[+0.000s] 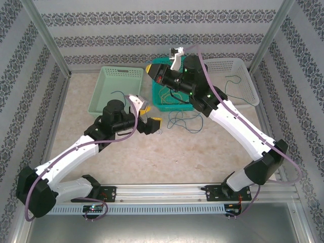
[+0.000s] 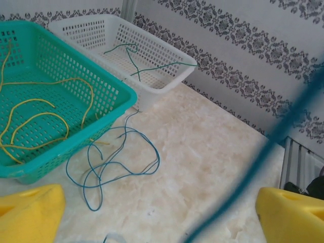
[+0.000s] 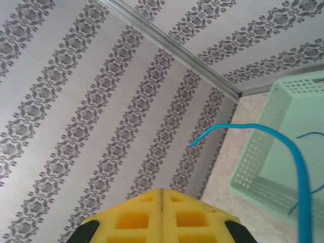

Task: Untangle the cables

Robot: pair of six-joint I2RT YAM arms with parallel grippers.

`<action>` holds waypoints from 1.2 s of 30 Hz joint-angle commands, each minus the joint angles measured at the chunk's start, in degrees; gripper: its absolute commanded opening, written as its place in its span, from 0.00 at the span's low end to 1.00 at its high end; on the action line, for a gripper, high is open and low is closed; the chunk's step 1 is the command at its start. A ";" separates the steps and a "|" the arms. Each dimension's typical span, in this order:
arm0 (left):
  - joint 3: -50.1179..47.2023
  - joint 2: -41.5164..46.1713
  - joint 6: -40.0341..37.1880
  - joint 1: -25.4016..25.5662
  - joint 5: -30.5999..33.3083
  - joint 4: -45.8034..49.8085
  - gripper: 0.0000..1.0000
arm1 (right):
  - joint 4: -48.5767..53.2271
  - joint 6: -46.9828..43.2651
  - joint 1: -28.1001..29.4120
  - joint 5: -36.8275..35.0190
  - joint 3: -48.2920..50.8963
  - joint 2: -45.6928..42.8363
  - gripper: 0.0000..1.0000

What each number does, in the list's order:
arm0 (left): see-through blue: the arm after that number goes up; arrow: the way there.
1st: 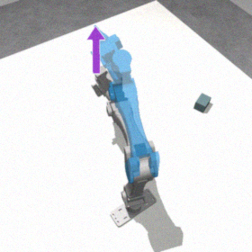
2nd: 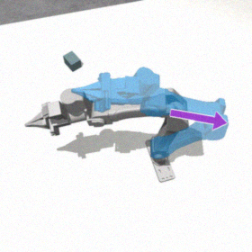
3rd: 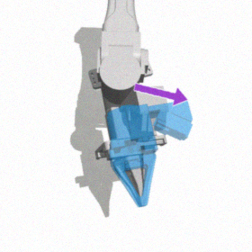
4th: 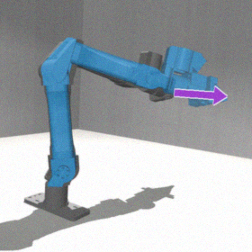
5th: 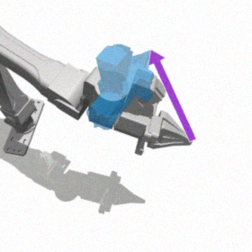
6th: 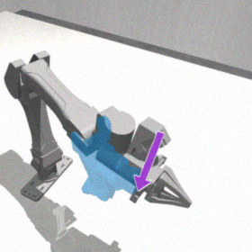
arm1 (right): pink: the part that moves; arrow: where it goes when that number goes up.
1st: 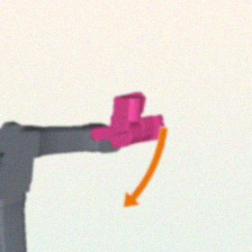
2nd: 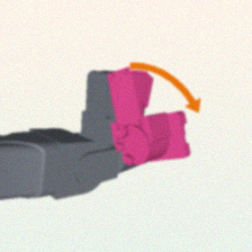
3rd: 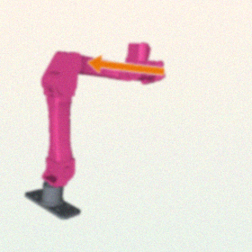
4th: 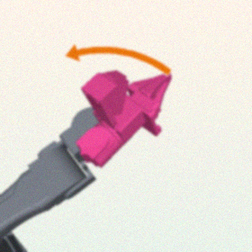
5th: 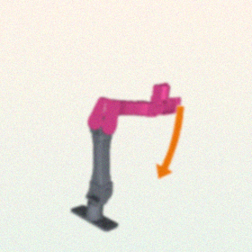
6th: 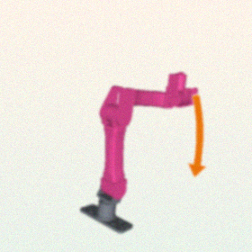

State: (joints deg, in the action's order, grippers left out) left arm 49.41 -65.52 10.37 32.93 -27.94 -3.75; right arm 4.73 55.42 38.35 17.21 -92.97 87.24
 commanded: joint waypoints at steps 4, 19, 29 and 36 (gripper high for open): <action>3.72 -5.20 -2.42 0.03 3.27 0.54 0.68 | -10.31 8.31 -2.35 4.30 -0.63 0.55 0.00; 1.19 -8.26 -3.82 0.08 7.17 2.17 0.29 | -14.84 13.84 -11.67 5.02 -0.64 -4.69 0.00; 0.71 -8.49 -1.85 0.03 8.85 0.36 0.46 | -15.36 15.72 -13.22 5.87 0.01 -5.69 0.00; -3.24 -0.83 -5.53 0.06 15.22 -4.29 0.84 | -16.64 17.25 -12.91 5.79 0.01 -4.48 0.00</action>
State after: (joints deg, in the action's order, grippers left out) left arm 47.18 -69.01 7.44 32.93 -15.29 -3.68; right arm -8.88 70.98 25.26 21.98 -92.73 82.32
